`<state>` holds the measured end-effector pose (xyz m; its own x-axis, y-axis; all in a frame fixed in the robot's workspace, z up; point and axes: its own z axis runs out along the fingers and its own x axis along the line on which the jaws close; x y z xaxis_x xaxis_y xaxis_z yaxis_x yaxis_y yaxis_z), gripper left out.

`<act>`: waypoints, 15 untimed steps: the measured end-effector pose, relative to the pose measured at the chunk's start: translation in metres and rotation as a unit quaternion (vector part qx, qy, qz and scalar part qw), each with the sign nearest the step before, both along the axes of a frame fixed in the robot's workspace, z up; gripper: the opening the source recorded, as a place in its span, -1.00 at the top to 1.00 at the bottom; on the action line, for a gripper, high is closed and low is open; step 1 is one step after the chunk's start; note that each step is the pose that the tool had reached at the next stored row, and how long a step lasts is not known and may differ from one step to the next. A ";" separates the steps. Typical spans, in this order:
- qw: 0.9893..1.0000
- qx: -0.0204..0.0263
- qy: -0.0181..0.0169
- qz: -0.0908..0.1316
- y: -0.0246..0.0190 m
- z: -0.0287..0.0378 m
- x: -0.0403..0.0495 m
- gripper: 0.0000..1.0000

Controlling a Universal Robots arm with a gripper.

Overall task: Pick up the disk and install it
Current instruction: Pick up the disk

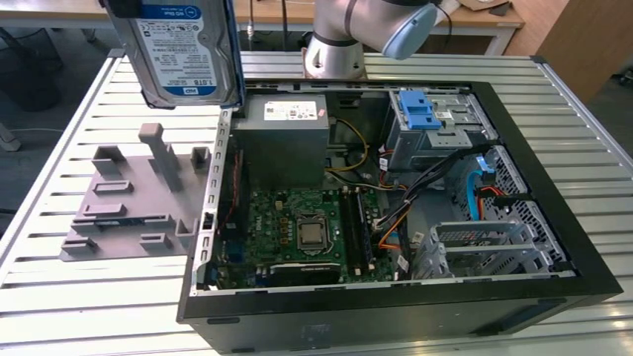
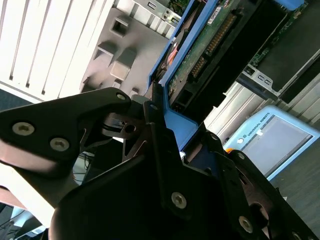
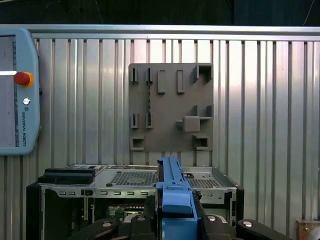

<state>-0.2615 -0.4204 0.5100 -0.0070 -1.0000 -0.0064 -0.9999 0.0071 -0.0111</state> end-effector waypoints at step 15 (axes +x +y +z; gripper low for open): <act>1.000 0.000 0.000 -0.001 -0.0052 0.0000 0.0192 0.27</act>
<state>-0.2423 -0.4256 0.5100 -0.0093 -0.9999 -0.0064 -0.9999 0.0093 -0.0110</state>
